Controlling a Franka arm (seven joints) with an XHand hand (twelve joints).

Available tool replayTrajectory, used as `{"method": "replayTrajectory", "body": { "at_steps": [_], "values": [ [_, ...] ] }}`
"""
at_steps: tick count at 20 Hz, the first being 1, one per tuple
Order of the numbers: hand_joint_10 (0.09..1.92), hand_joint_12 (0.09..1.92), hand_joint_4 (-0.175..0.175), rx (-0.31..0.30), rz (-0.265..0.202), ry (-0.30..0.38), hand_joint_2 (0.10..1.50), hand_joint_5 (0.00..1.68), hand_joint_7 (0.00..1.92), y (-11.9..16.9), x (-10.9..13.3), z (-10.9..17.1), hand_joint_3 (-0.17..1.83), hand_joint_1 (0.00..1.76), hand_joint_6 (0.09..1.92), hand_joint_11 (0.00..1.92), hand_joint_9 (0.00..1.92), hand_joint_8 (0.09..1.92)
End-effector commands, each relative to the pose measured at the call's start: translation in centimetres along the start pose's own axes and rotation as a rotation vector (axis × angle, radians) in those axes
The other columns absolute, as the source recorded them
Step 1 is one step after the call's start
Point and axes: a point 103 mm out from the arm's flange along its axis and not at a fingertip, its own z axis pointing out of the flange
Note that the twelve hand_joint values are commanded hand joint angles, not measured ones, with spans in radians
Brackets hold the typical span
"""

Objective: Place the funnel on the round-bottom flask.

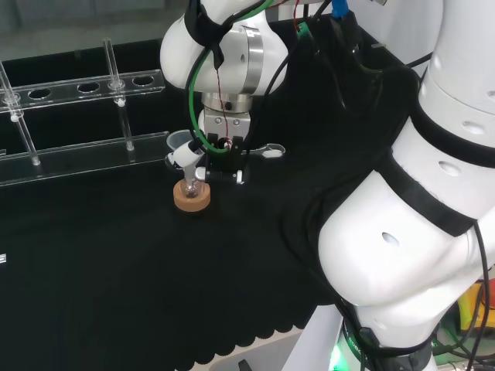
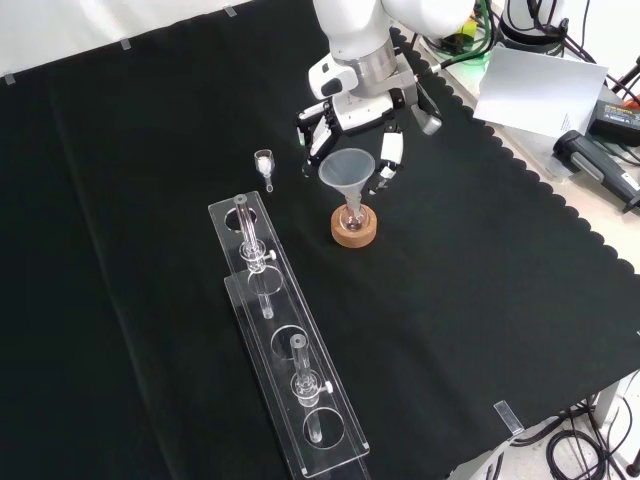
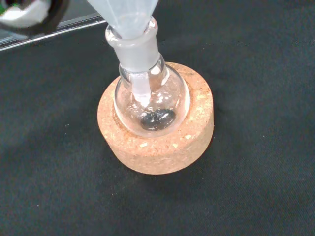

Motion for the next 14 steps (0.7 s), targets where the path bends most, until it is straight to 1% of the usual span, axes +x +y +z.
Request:
{"method": "replayTrajectory", "body": {
  "at_steps": [1,5,8,11,14],
  "values": [
    [0.36,1.21,0.001,0.008,-0.005,0.0,0.52,0.56,0.8,-0.07,-0.29,-0.05,0.49,0.61,0.15,0.0,0.69,0.35],
    [0.38,1.2,0.006,0.018,-0.005,-0.002,0.52,0.54,0.76,-0.08,-0.49,-0.09,0.47,0.6,0.11,0.0,0.66,0.34],
    [0.38,1.2,0.004,0.023,-0.008,-0.008,0.53,0.49,0.7,-0.1,-0.47,-0.12,0.45,0.58,0.09,0.0,0.63,0.32],
    [0.43,1.18,0.002,0.029,-0.012,-0.013,0.53,0.43,0.62,-0.13,-0.36,-0.1,0.41,0.57,0.09,0.0,0.56,0.33],
    [0.52,1.15,0.004,0.042,-0.017,-0.017,0.55,0.37,0.54,-0.16,-0.19,0.0,0.36,0.55,0.09,0.0,0.45,0.37]
  ]
}}
